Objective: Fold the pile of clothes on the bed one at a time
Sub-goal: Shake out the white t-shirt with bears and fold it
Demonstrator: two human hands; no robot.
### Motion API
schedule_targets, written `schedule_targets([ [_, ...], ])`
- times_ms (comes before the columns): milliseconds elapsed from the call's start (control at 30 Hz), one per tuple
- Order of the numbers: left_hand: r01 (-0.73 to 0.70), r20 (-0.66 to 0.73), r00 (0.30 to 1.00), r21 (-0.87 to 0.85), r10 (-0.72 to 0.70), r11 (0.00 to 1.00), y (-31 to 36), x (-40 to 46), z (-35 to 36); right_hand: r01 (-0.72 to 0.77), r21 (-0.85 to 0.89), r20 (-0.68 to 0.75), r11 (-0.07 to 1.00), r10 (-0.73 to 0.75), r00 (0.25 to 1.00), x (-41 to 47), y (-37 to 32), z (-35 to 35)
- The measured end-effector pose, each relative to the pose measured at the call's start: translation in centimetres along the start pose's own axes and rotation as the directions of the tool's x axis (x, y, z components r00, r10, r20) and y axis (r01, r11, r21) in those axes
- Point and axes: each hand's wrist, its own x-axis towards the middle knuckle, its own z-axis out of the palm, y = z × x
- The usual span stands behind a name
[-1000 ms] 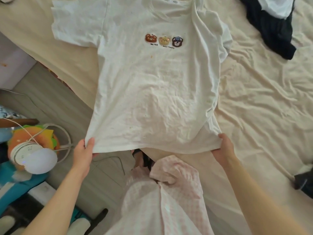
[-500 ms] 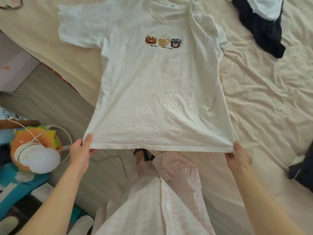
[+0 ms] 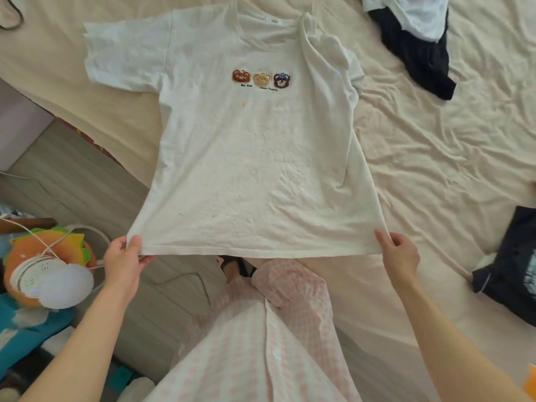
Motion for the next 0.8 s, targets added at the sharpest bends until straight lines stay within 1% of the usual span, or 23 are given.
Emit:
schedule_targets([
  [100,-0.010,-0.025,1.000,-0.012,0.010,1.000,0.2,0.0,-0.2,-0.180,0.119,0.001,0.976,0.181,0.983,0.7,-0.1,-0.7],
  [167,-0.013,-0.045,0.999,0.014,0.014,1.000,0.2,0.0,-0.4,-0.268,0.147,0.025,0.952,0.267,0.963,1.0,0.3,-1.2],
  [233,0.011,-0.088,0.996,0.073,-0.005,0.997,-0.2,-0.2,-0.5,-0.293,0.098,0.024,0.951,0.292,0.956,0.9,1.3,-1.5],
  [333,0.081,-0.148,0.988,0.200,-0.052,0.976,-1.1,-0.5,-0.6,-0.285,-0.005,-0.003,0.958,0.285,0.958,-0.1,3.1,-1.5],
  [433,0.127,-0.137,0.987,0.398,-0.078,0.909,-1.5,-0.9,0.1,-0.264,-0.127,0.052,0.956,0.272,0.961,-0.7,4.0,-0.7],
  [467,0.118,-0.105,0.992,0.490,-0.075,0.864,-1.5,-1.1,0.7,-0.259,-0.153,0.077,0.954,0.273,0.959,-0.5,4.1,-0.4],
  [533,0.037,-0.011,0.999,0.647,-0.040,0.762,-1.4,-1.5,2.4,-0.257,-0.171,0.111,0.951,0.277,0.954,0.1,3.8,0.2],
  [633,-0.178,0.198,0.979,0.757,0.038,0.629,-0.6,-2.7,6.7,-0.228,-0.152,0.129,0.962,0.248,0.960,1.9,2.3,0.9],
  [700,-0.366,0.379,0.921,0.770,0.087,0.523,0.0,-3.6,10.4,-0.187,-0.129,0.152,0.974,0.206,0.967,3.4,0.6,1.2],
  [733,-0.461,0.471,0.877,0.763,0.100,0.452,0.3,-3.9,12.3,-0.169,-0.114,0.160,0.979,0.186,0.969,4.4,-0.3,1.5],
  [800,-0.637,0.636,0.764,0.714,0.111,0.291,0.6,-4.3,16.1,-0.139,-0.067,0.177,0.988,0.149,0.973,6.7,-2.4,2.0],
])
